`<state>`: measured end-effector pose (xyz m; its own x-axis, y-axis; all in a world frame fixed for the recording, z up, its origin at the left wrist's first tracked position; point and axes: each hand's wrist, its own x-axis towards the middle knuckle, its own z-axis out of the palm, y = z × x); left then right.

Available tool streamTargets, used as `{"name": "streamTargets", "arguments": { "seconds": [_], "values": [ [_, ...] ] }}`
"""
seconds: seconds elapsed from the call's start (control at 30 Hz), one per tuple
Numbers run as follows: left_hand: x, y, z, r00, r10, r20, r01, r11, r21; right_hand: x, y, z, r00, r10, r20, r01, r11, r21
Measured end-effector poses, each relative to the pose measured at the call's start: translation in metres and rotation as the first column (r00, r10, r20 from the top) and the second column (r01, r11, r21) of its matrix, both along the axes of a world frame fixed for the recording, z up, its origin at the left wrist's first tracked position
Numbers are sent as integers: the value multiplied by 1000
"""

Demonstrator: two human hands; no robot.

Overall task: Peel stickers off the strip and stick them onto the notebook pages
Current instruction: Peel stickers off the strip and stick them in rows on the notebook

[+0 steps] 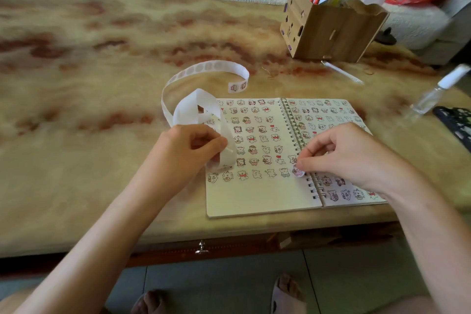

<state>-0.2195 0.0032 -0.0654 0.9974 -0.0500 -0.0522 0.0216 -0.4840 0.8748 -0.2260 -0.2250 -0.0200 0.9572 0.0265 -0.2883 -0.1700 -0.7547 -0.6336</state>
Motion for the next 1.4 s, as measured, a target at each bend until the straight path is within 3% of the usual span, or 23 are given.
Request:
{"name": "streamTargets", "arguments": {
  "seconds": [0.53, 1.4],
  "values": [
    [0, 0, 0, 1000, 7, -4, -7, 1000, 6, -2, 7, -8, 995, 1, 98, 19, 979, -204],
    [0, 0, -2, 1000, 10, 0, -10, 1000, -20, -2, 5, -13, 994, 30, 105, 0, 962, -273]
  ]
}}
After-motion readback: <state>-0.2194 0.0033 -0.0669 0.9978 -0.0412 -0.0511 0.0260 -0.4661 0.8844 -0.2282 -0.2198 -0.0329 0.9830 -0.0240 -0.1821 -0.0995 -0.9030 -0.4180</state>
